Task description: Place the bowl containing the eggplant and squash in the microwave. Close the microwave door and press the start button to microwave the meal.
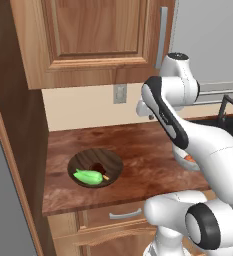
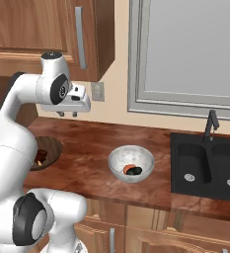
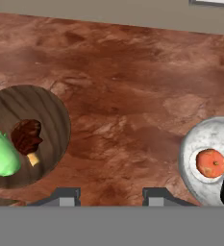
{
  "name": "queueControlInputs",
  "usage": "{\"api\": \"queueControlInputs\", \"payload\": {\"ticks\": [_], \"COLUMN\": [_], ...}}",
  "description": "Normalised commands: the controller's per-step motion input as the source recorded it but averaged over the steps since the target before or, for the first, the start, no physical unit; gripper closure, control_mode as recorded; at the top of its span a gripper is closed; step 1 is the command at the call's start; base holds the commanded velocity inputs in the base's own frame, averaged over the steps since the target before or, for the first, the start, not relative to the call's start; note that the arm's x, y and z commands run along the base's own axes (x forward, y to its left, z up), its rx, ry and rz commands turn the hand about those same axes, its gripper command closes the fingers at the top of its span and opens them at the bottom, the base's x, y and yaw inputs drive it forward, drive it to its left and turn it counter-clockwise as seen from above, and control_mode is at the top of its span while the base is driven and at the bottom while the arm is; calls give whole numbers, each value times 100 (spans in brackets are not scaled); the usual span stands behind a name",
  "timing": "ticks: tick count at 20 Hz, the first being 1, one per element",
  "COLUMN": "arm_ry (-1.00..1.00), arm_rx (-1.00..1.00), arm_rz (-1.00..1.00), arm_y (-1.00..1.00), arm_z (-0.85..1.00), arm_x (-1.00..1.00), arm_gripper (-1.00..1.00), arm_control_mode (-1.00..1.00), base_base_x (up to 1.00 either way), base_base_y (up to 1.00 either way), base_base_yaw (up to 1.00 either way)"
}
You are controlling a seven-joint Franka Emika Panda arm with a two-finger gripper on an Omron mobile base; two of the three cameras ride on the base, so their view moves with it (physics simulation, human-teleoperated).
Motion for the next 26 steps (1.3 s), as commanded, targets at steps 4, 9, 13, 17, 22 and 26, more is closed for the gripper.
{"api": "queueControlInputs", "payload": {"ticks": [4,9,13,17,22,26], "arm_ry": [0,0,-3,0,-3,-10], "arm_rx": [0,0,0,2,6,17], "arm_rz": [0,0,-8,-10,-9,-13], "arm_y": [0,0,-9,-47,-66,-86], "arm_z": [-10,-20,-6,-3,-17,-50], "arm_x": [-10,-31,-40,-38,-20,-10], "arm_gripper": [-100,-100,-100,-100,-100,-100], "arm_control_mode": [-100,-100,-100,-100,-100,-100], "base_base_x": [0,0,0,0,0,0], "base_base_y": [0,0,0,0,0,0], "base_base_yaw": [0,0,0,0,0,0]}}
